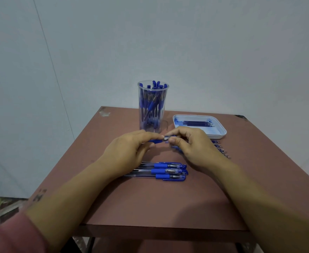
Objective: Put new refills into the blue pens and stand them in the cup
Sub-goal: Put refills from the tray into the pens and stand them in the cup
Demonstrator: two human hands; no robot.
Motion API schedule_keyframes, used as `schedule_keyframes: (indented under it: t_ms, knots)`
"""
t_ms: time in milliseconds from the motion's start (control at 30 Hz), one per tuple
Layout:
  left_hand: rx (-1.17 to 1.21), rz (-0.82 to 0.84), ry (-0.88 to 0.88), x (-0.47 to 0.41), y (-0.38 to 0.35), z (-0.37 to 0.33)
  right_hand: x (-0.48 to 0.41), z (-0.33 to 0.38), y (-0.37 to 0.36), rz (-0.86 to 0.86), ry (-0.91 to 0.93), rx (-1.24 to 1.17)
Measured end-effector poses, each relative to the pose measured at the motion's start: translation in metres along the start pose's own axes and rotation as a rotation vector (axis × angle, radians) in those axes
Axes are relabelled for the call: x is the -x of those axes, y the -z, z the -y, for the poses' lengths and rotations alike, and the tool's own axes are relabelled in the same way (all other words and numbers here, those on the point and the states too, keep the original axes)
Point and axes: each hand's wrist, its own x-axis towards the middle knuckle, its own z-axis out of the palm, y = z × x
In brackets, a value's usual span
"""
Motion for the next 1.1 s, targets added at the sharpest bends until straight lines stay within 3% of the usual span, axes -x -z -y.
schedule_keyframes:
  t_ms: [700, 1100]
  knots:
    - [0.278, 0.238, 0.118, -0.002, 0.004, -0.011, 0.011, 0.008, 0.011, -0.022, 0.095, 0.184]
    - [0.045, 0.033, 0.08, 0.004, 0.007, -0.014, 0.009, 0.005, -0.006, 0.048, -0.066, -0.061]
